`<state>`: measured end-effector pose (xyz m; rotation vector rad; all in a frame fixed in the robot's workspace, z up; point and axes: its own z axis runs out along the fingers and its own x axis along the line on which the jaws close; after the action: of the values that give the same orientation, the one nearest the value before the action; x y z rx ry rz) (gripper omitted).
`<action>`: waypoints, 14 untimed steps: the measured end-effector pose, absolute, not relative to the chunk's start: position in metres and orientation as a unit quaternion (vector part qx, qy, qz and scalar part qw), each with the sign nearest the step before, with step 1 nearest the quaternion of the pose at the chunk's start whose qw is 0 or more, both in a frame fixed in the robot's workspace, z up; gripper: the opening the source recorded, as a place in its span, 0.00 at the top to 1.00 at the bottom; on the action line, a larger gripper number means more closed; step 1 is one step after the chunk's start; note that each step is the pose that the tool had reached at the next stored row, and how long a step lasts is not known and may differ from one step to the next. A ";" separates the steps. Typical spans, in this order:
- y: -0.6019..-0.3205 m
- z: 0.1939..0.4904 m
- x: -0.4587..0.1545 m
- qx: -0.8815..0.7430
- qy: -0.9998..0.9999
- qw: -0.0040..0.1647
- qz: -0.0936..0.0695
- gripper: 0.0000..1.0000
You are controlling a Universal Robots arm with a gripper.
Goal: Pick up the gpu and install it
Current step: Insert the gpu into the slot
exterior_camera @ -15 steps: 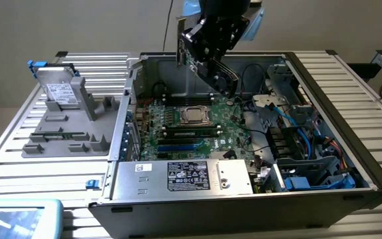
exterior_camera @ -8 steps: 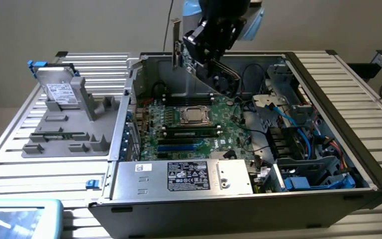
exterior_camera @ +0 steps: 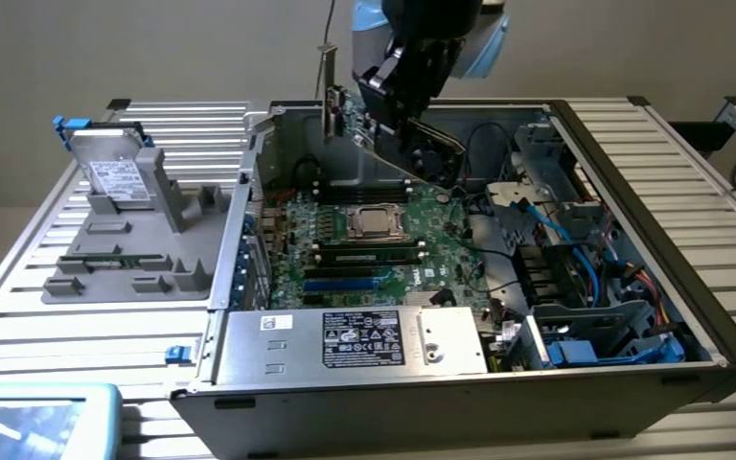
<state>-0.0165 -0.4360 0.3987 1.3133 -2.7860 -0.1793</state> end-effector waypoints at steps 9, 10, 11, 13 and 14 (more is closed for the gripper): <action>-0.436 0.396 -0.017 0.498 -0.865 0.033 -0.056 0.71; -0.436 0.395 -0.017 0.506 -0.860 0.033 -0.055 0.71; -0.436 0.395 -0.016 0.513 -0.856 0.034 -0.055 0.71; -0.436 0.394 -0.017 0.529 -0.846 0.035 -0.054 0.71; -0.436 0.394 -0.016 0.536 -0.841 0.035 -0.054 0.71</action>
<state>-0.0165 -0.4360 0.3935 1.6484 -2.5860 -0.1659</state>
